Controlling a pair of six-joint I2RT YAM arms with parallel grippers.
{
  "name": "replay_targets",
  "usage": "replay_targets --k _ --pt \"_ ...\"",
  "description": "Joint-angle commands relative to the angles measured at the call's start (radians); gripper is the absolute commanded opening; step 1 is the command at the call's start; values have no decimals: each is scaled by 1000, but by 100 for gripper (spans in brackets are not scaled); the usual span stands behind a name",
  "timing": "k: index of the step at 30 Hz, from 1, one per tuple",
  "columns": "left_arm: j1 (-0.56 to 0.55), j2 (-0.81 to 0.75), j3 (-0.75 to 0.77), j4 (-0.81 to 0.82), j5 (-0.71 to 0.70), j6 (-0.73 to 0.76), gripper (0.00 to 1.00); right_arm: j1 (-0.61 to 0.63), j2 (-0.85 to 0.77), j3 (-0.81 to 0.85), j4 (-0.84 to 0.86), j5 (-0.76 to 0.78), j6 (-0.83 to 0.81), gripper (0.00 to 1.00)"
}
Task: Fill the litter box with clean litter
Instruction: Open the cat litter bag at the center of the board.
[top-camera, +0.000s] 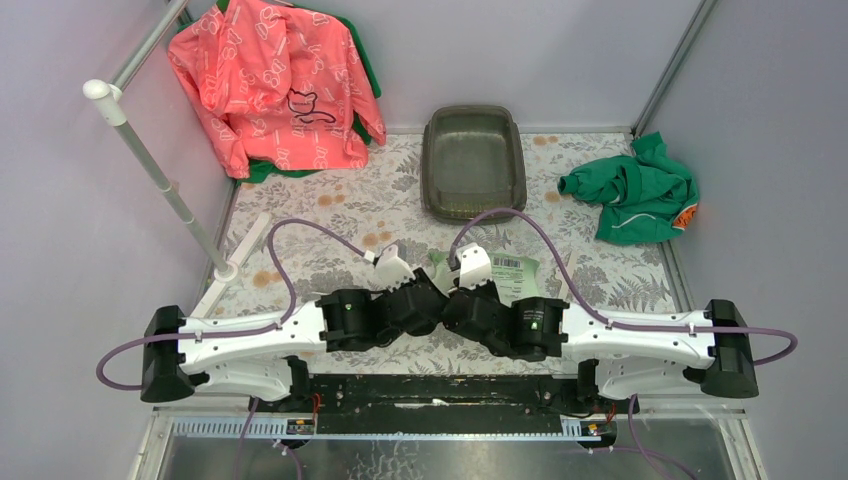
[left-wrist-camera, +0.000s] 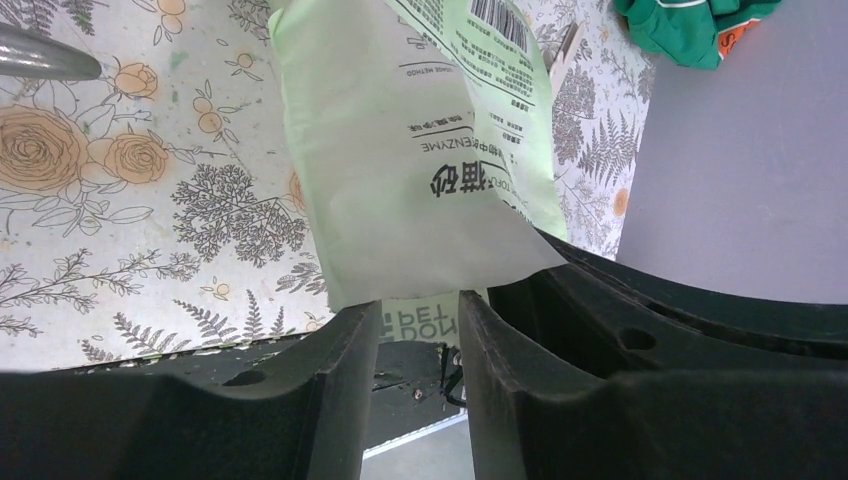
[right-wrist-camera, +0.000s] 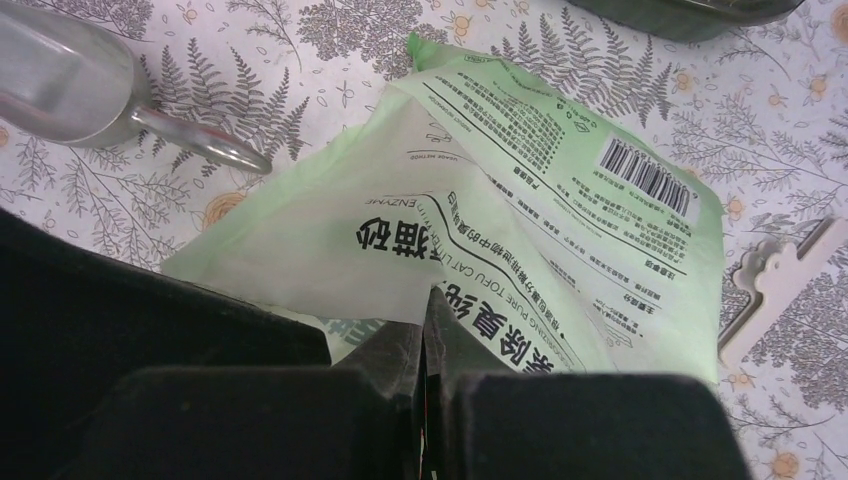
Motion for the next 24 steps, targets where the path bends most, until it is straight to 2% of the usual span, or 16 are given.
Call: replay_targets --k 1,6,9,15,20,24 --pt "-3 -15 -80 24 -71 -80 41 14 -21 4 81 48 61 0" --pt "-7 -52 -126 23 -78 -100 29 26 8 -7 126 59 75 0" --pt "-10 -47 -135 17 -69 -99 29 30 36 -4 145 63 78 0" --pt "-21 -2 -143 -19 -64 -122 37 38 90 18 161 80 85 0" --pt "-23 -12 -173 -37 -79 -144 49 39 129 14 169 106 106 0" --pt "-27 -23 -196 -42 -80 -159 50 39 141 11 188 134 105 0"
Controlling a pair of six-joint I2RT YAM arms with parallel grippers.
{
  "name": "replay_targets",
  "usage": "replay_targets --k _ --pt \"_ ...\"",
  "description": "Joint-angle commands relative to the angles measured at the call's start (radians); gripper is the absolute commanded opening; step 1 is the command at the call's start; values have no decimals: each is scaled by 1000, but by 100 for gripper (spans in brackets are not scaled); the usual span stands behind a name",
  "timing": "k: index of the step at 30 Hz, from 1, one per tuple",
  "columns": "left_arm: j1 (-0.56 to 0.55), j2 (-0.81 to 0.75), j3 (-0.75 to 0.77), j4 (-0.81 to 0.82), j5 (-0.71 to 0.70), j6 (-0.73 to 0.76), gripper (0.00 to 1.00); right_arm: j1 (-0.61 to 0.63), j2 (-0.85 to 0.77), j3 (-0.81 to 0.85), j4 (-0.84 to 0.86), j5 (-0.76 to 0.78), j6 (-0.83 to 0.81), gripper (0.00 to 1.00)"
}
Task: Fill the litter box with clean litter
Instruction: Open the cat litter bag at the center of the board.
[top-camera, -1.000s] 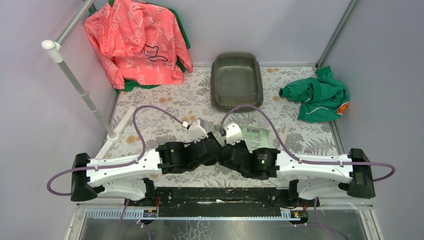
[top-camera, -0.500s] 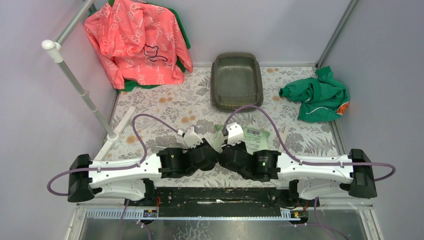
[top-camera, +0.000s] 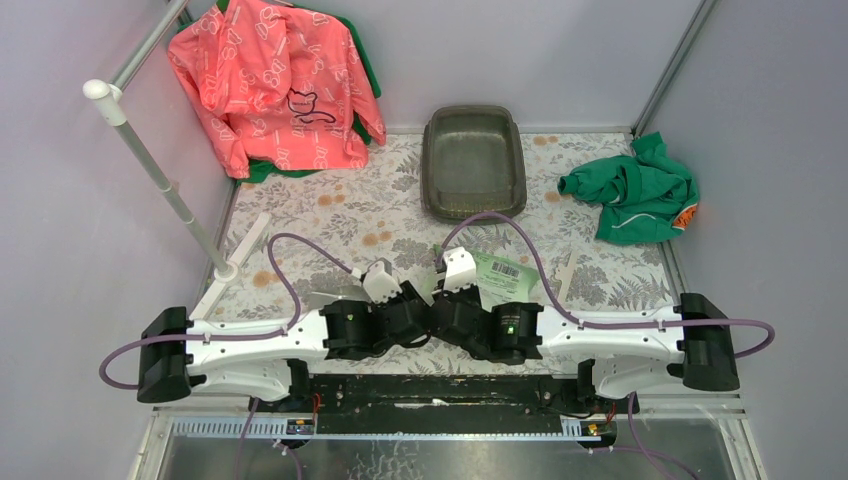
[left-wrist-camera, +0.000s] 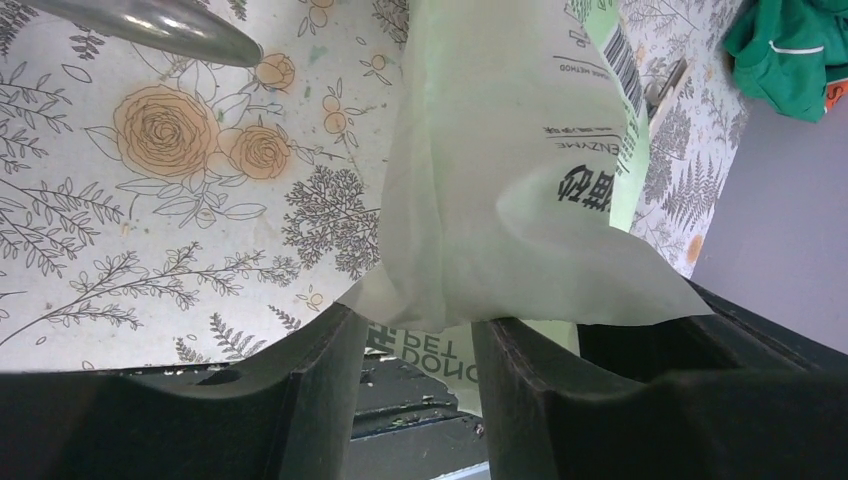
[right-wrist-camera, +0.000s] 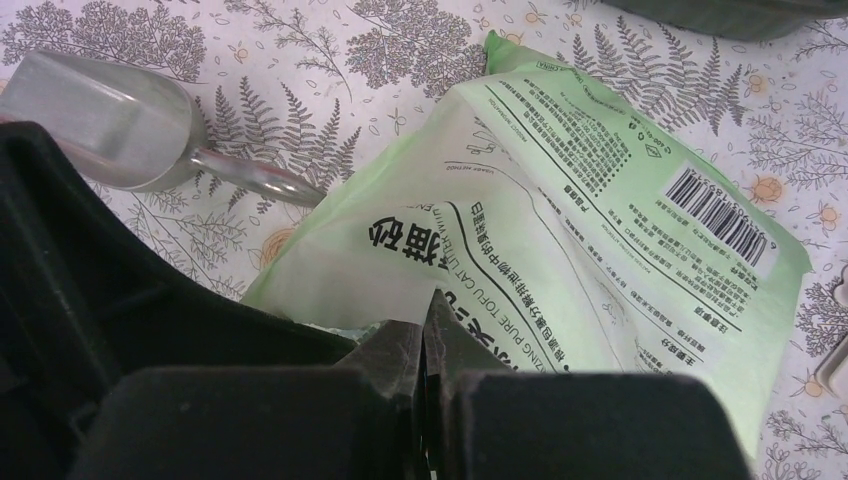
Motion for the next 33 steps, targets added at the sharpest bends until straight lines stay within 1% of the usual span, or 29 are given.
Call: replay_targets --k 1,7,10,13,18,22,28,33 --pt "-8 -2 -27 -49 -51 -28 50 16 34 24 34 111 29 0" --pt "-7 4 -46 -48 -81 -26 50 -13 65 43 52 154 -2 0" --pt "1 -9 -61 -53 -110 -26 51 -72 81 45 77 141 -41 0" --pt "51 -39 -88 -7 -105 38 49 -131 94 43 103 130 -84 0" --pt "237 -43 -129 162 29 250 40 -204 119 57 135 114 -154 0" --pt "343 33 -100 236 119 375 35 -235 157 94 137 116 -203 0" --pt "410 172 -48 294 201 461 34 -262 178 106 146 108 -266 0" --pt "413 200 -64 321 245 469 32 -269 167 79 110 118 -276 0"
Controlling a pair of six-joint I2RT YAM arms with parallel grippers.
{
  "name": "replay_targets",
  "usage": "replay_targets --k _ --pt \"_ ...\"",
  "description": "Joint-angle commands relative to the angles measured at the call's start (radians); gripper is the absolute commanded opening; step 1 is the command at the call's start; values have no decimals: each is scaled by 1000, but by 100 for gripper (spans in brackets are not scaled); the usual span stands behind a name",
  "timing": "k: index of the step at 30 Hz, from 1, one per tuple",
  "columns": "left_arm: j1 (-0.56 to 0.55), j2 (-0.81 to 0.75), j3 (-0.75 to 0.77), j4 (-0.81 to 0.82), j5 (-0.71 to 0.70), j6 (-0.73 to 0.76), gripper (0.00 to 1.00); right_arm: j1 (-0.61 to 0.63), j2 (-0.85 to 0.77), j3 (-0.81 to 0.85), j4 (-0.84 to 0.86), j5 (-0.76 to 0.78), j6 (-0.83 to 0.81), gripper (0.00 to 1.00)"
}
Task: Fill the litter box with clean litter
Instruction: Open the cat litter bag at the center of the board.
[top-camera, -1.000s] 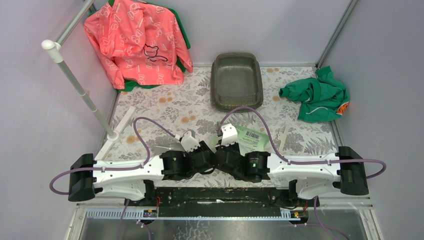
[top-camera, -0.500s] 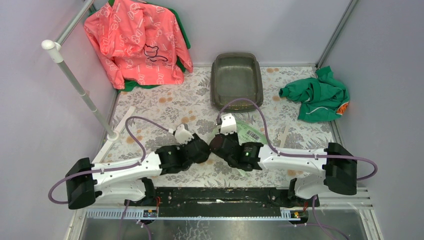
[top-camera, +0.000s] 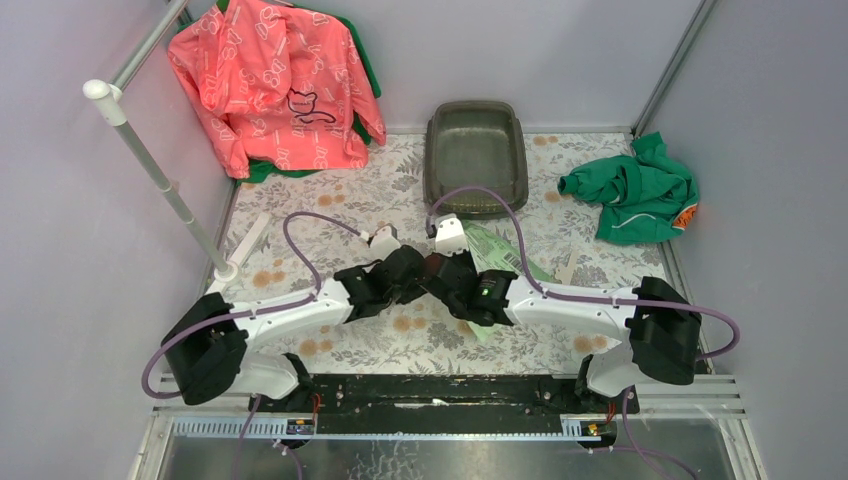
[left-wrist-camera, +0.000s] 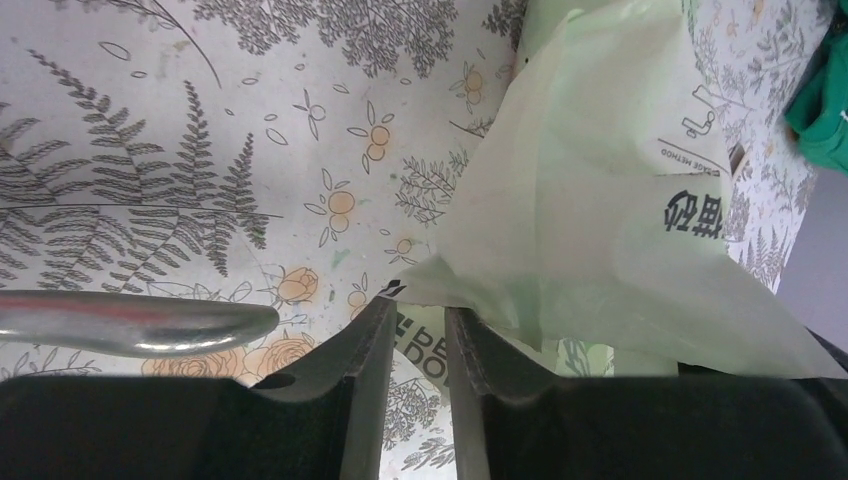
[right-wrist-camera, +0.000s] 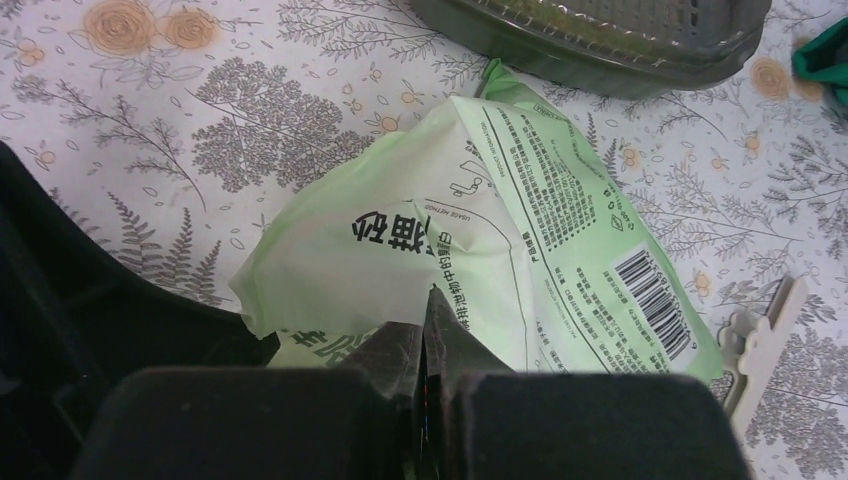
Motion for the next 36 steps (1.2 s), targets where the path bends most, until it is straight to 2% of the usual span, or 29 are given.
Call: replay_targets --k 1,8,17,24,27,29,31,32,36 --pt "16 21 -27 -7 40 60 32 -22 -32 -1 -31 89 -53 0" --pt "16 -75 -94 -60 18 50 32 -22 -3 -12 -39 47 -54 0" --pt "60 -149 -142 -111 4 69 33 -22 108 100 -38 -36 -87 0" --pt "93 -327 -97 -265 -78 99 34 -22 137 146 -32 -78 -128 0" --pt "101 -392 -52 -340 -108 117 38 -21 133 173 -59 -116 -155 0" --pt "103 -424 -32 -371 -116 126 44 -22 115 191 -91 -161 -167 8" --pt "103 -449 -24 -391 -125 128 51 -21 79 205 -121 -202 -170 28" --pt "104 -459 -23 -397 -129 132 55 -22 58 212 -139 -217 -175 35" --pt "105 -487 -16 -421 -153 144 67 -21 -14 256 -216 -282 -183 47"
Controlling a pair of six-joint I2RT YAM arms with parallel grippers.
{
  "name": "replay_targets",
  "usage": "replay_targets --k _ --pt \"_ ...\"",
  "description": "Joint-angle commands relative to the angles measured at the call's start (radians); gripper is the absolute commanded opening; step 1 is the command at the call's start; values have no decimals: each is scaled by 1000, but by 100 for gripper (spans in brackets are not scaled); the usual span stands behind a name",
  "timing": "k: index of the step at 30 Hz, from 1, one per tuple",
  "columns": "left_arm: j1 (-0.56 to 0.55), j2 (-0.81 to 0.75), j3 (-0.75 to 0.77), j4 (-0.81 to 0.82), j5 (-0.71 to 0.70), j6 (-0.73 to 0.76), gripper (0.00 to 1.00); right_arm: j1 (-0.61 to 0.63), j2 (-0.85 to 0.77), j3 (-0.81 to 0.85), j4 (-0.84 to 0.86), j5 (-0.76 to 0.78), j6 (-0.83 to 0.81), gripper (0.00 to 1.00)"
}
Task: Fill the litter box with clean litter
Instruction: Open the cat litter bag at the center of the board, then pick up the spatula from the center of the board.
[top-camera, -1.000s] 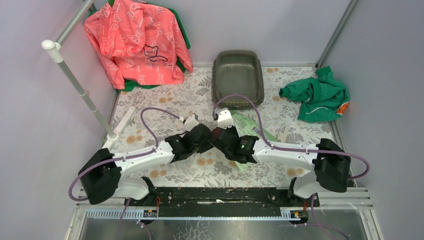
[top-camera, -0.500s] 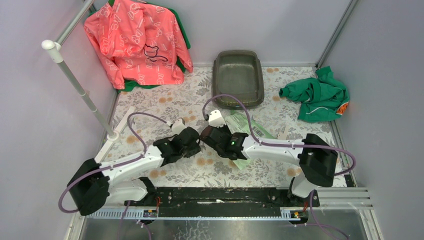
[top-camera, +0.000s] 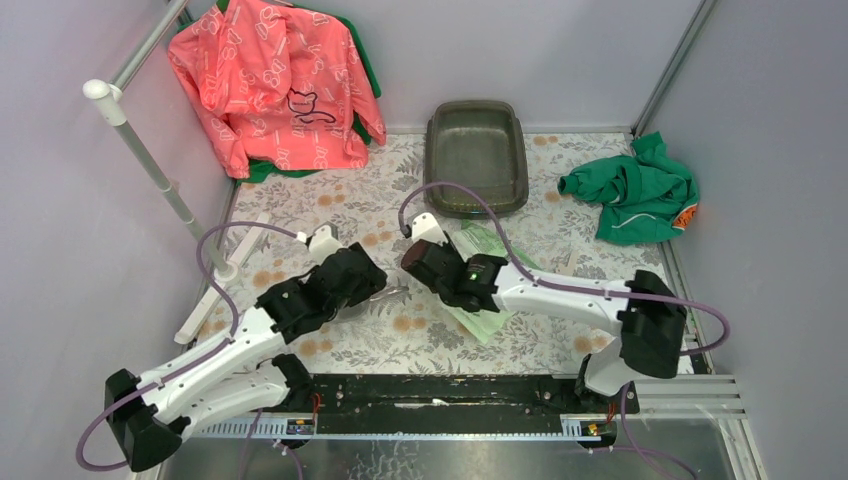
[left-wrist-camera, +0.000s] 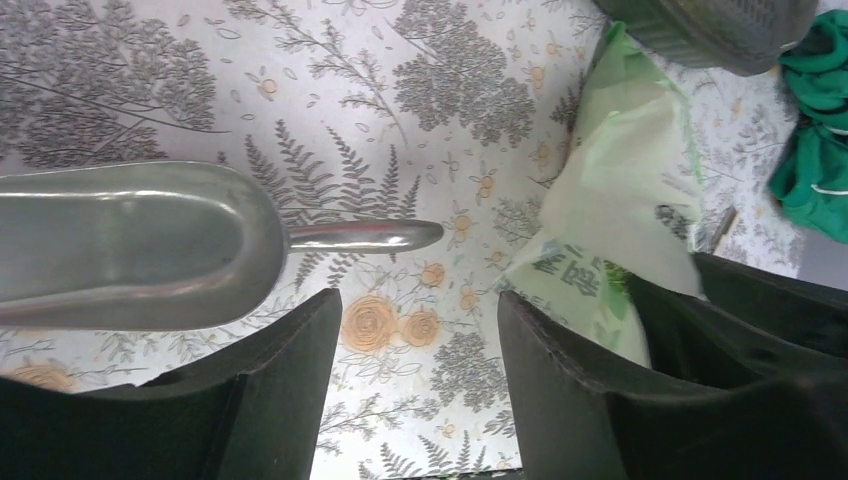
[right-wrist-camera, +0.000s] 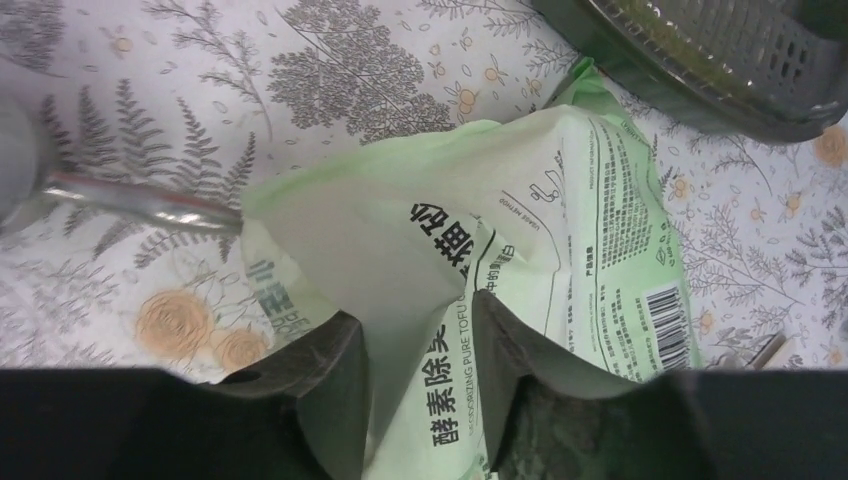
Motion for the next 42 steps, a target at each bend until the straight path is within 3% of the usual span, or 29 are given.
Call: replay_targets --k 1,6,8,10,12,17,22,25,29,42 --pt "9 -29 28 -80 -75 32 70 -7 -122 103 -87 -112 -22 48" --pt "34 -79 49 -150 -139 12 90 13 -126 179 -139 -254 5 54" --pt "47 -118 55 -176 -164 -1 97 43 -112 214 -146 -284 8 66" --pt "61 -157 60 -195 -175 -11 99 76 -93 226 -114 -321 0 86" --pt "67 -186 63 -210 -188 -22 99 79 -65 230 -76 -400 4 94" --pt "79 -222 61 -269 -213 -58 99 85 22 228 27 -483 -36 90" --pt "82 -269 42 -287 -208 -78 99 89 81 193 126 -569 -291 85" --pt "83 -293 40 -294 -203 -80 99 89 137 198 126 -573 -428 77" --pt "82 -294 40 -290 -182 -75 99 85 213 210 137 -596 -542 80" --pt "82 -317 57 -314 -180 -76 99 25 390 350 143 -699 -611 78"
